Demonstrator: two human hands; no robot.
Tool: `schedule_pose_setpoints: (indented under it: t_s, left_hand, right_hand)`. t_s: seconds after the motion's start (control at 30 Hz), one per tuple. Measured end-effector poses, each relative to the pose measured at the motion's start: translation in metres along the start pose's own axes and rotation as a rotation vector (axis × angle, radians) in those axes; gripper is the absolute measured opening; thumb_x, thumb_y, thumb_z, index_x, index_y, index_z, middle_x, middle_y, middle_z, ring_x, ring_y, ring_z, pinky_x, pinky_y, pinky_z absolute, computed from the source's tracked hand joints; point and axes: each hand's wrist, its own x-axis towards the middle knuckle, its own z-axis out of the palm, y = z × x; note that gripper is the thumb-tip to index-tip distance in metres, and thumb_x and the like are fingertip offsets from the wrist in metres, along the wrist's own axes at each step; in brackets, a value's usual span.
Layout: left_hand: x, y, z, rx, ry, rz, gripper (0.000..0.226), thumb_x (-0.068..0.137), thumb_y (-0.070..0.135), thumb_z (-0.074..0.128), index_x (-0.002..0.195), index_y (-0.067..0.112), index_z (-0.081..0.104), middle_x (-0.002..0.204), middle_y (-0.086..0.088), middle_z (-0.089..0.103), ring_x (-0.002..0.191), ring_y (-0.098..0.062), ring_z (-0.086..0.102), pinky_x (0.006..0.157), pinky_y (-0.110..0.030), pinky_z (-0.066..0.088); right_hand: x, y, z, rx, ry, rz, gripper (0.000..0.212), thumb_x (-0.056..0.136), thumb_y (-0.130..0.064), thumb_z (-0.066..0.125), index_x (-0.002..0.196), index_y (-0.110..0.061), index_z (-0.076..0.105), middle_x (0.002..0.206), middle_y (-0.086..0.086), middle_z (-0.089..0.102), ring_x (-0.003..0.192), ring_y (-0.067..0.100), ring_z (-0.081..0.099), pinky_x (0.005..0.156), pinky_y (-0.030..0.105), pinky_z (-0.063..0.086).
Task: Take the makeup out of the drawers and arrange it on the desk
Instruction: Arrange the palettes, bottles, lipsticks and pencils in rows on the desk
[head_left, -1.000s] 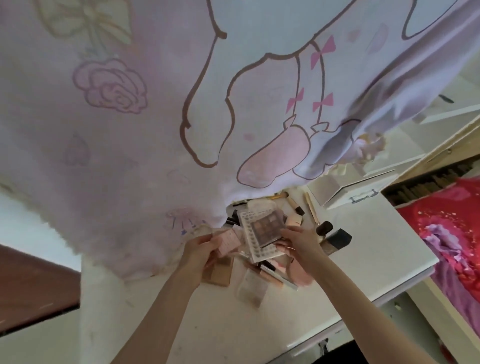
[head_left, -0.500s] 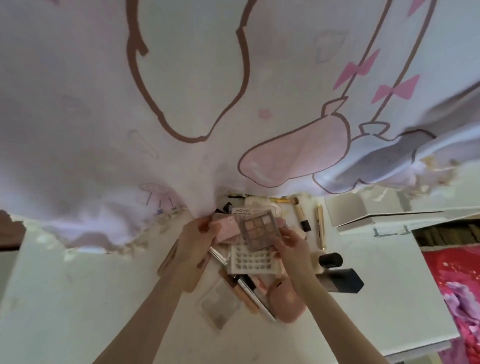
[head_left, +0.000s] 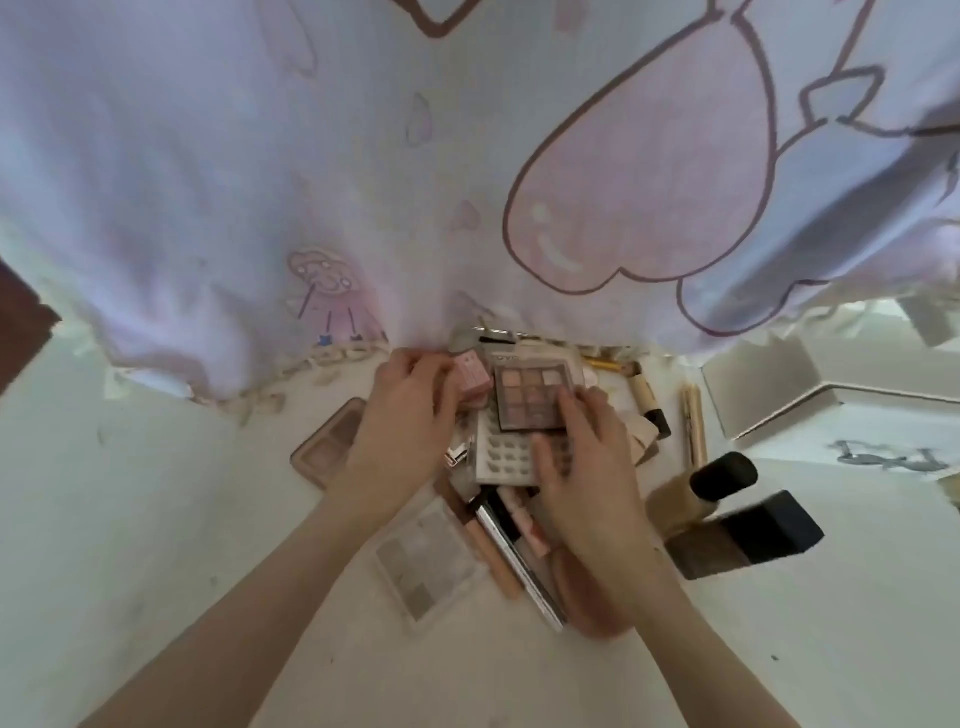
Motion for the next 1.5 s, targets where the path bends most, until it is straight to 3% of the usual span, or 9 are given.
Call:
schedule_pose_setpoints:
  t_s: [0.13, 0.3, 0.57, 0.9, 1.07, 1.2, 1.3, 1.43, 1.5]
  left_hand:
    - [-0.004, -0.002, 0.005, 0.309, -0.162, 0.104, 0.041, 0.097, 0.032, 0.035, 0.132, 0.012, 0.046, 0.14, -0.007, 0.042, 0.131, -0.025, 0.033, 0.108, -0.042, 0.026]
    - [-0.044, 0.013, -0.002, 0.359, -0.229, 0.006, 0.049, 0.099, 0.035, 0.027, 0.144, 0.019, 0.02, 0.155, -0.004, 0.012, 0.142, -0.025, 0.006, 0.115, -0.045, 0.012]
    - [-0.117, 0.028, 0.02, 0.336, -0.047, 0.273, 0.048, 0.089, 0.018, 0.054, 0.136, 0.014, 0.04, 0.144, -0.005, 0.033, 0.133, -0.022, 0.03, 0.106, -0.028, 0.022]
    - [-0.09, 0.042, 0.026, 0.62, 0.047, 0.356, 0.04, 0.09, 0.024, 0.05, 0.13, 0.023, 0.047, 0.124, -0.004, 0.048, 0.115, -0.025, 0.043, 0.095, -0.034, 0.033]
    - [-0.086, 0.047, 0.025, 0.627, 0.096, 0.479, 0.036, 0.072, 0.006, 0.073, 0.106, 0.008, 0.066, 0.097, -0.012, 0.064, 0.088, -0.031, 0.061, 0.063, -0.037, 0.05]
    - [-0.084, 0.048, 0.019, 0.491, 0.216, 0.501, 0.027, 0.071, 0.004, 0.076, 0.096, 0.005, 0.069, 0.086, -0.011, 0.067, 0.078, -0.029, 0.065, 0.051, -0.034, 0.052]
    - [-0.08, 0.054, 0.012, 0.329, 0.262, 0.436, 0.022, 0.078, 0.006, 0.07, 0.101, 0.004, 0.069, 0.092, -0.011, 0.068, 0.082, -0.028, 0.066, 0.057, -0.038, 0.055]
    - [-0.076, 0.055, 0.009, 0.338, 0.232, 0.42, 0.036, 0.096, 0.024, 0.038, 0.121, 0.011, 0.06, 0.122, -0.006, 0.06, 0.111, -0.021, 0.056, 0.091, -0.029, 0.041]
    - [-0.082, 0.059, 0.007, 0.213, 0.297, 0.374, 0.031, 0.094, 0.021, 0.045, 0.116, 0.008, 0.063, 0.115, -0.006, 0.064, 0.104, -0.022, 0.06, 0.084, -0.023, 0.04]
  right_hand:
    - [-0.002, 0.008, 0.011, -0.039, -0.011, -0.172, 0.055, 0.096, -0.029, 0.043, 0.144, -0.005, 0.03, 0.155, 0.011, 0.017, 0.142, 0.022, 0.011, 0.112, 0.023, -0.002]
    - [-0.038, 0.016, -0.001, 0.022, 0.003, -0.283, 0.052, 0.099, -0.029, 0.036, 0.144, -0.004, 0.029, 0.155, 0.013, 0.016, 0.143, 0.026, 0.011, 0.116, 0.032, 0.006]
    - [-0.098, 0.05, -0.009, 0.037, -0.01, -0.286, 0.053, 0.099, -0.034, 0.034, 0.148, -0.017, 0.021, 0.154, 0.0, 0.019, 0.14, 0.014, 0.018, 0.113, 0.026, 0.014]
    - [-0.102, 0.059, 0.007, -0.103, 0.048, -0.321, 0.053, 0.099, -0.039, 0.03, 0.145, -0.013, 0.03, 0.152, 0.004, 0.029, 0.141, 0.015, 0.021, 0.113, 0.022, 0.011]
    - [-0.106, 0.057, 0.006, -0.097, 0.147, -0.315, 0.051, 0.092, -0.039, 0.047, 0.13, -0.006, 0.053, 0.136, 0.013, 0.052, 0.127, 0.025, 0.048, 0.105, 0.032, 0.035]
    - [-0.103, 0.061, 0.008, -0.101, 0.052, -0.298, 0.055, 0.096, -0.045, 0.036, 0.142, -0.015, 0.038, 0.151, 0.005, 0.032, 0.14, 0.016, 0.026, 0.112, 0.027, 0.022]
    - [-0.101, 0.064, 0.009, -0.137, 0.014, -0.285, 0.057, 0.097, -0.049, 0.027, 0.146, -0.02, 0.028, 0.156, 0.0, 0.02, 0.143, 0.011, 0.014, 0.114, 0.024, 0.011]
    - [-0.1, 0.063, 0.009, -0.17, -0.007, -0.263, 0.057, 0.097, -0.048, 0.025, 0.147, -0.022, 0.025, 0.156, -0.002, 0.017, 0.143, 0.01, 0.011, 0.116, 0.028, 0.007]
    - [-0.099, 0.064, 0.009, -0.183, 0.001, -0.256, 0.055, 0.098, -0.047, 0.025, 0.147, -0.022, 0.024, 0.156, -0.001, 0.017, 0.143, 0.01, 0.011, 0.116, 0.029, 0.005]
